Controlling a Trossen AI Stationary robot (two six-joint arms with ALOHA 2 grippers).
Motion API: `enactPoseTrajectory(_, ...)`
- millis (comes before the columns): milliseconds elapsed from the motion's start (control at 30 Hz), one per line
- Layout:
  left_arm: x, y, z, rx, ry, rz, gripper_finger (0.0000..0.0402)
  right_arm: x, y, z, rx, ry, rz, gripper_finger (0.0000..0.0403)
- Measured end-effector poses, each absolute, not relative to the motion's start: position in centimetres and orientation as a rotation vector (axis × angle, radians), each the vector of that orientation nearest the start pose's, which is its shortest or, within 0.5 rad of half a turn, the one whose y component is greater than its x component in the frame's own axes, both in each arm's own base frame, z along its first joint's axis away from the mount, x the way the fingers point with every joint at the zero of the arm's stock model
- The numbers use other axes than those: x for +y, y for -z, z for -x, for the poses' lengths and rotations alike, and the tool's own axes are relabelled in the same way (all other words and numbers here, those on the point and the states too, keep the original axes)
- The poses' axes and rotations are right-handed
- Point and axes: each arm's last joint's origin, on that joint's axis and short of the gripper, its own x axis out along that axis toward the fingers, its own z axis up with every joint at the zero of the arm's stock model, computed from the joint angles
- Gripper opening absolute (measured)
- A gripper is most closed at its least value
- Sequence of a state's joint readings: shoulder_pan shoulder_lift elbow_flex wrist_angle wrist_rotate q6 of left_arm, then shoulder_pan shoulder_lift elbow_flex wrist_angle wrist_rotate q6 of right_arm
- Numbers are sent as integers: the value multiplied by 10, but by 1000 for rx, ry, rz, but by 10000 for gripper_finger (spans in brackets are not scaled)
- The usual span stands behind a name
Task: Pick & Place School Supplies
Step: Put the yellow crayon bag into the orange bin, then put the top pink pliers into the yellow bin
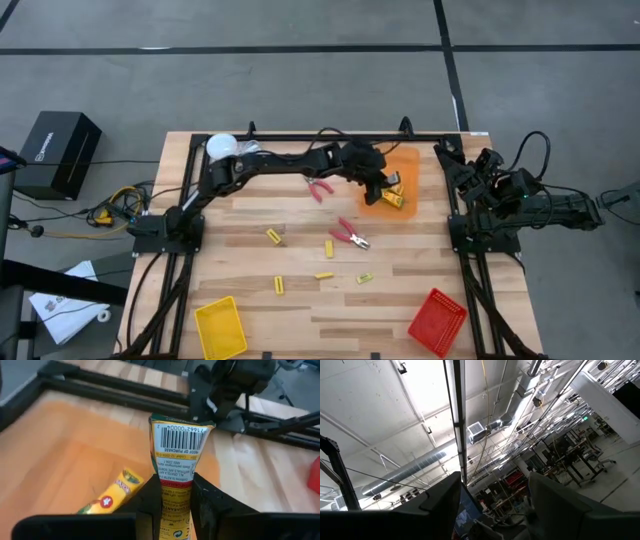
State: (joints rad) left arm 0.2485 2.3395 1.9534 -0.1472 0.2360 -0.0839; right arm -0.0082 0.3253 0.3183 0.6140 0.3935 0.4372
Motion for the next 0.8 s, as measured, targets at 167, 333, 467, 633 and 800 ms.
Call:
enactPoseTrajectory(167,124,-199,-523,533,-31,212,104,-12,-300,-93,-678,253,-535,225)
enactPoseTrajectory(333,126,-207,-523,489,-31,198,161,-12,-300,-93,-678,253,-534,225)
enactPoseTrajectory(467,127,-208,-523,484,-32,197,191,-12,-300,-93,-678,253,-532,225)
enactPoseTrajectory(633,124,-230,-518,449,-25,170,200,-12,-300,-93,-678,253,-532,225)
enactPoseTrajectory(800,124,-259,-510,395,-21,123,193,-12,-300,-93,-677,255,-532,225)
